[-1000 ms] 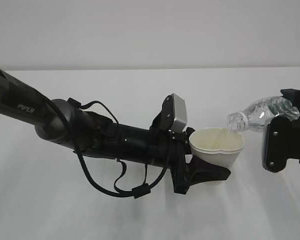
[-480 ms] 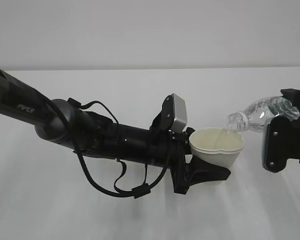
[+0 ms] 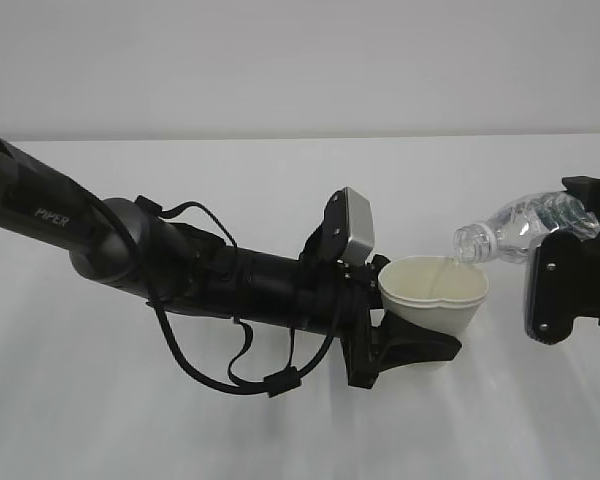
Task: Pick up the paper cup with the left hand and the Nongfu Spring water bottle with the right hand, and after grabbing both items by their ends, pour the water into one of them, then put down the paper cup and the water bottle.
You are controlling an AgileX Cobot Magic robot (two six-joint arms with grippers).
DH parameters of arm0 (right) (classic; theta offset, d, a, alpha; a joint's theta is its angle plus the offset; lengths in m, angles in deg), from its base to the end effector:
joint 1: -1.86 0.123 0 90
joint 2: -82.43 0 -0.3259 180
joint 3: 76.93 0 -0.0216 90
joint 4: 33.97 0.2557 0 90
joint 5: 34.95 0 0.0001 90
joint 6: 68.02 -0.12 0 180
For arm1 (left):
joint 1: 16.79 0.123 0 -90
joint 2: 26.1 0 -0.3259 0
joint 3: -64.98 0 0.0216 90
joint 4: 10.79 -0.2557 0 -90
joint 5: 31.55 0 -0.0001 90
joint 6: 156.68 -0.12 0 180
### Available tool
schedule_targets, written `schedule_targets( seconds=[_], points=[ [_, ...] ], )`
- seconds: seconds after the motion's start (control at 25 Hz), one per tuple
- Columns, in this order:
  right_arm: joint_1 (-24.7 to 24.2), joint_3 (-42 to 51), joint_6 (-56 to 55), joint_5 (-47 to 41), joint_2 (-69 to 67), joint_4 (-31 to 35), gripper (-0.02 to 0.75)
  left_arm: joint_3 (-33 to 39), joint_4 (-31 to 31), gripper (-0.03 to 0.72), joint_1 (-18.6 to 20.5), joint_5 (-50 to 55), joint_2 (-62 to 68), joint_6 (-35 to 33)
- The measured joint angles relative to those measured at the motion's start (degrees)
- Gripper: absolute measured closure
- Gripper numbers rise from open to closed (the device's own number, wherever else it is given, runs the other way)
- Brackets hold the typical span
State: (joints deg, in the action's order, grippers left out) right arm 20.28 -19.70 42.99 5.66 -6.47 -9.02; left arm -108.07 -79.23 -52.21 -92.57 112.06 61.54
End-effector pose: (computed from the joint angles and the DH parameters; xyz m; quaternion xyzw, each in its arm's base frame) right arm 0.2606 0.0521 0.2123 -0.6107 0.5270 -0.4359 0.3991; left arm 0.3279 -0.3529 0.1173 0.5341 0.5670 -0.4698 0.4154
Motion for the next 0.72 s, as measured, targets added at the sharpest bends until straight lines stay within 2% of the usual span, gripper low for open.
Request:
schedule_targets(
  seconds=[0.72],
  points=[
    [0.00,0.00,0.03,0.11,0.00,0.00,0.318,0.00,0.00,0.261,0.00,0.00,0.00,0.00]
  ],
)
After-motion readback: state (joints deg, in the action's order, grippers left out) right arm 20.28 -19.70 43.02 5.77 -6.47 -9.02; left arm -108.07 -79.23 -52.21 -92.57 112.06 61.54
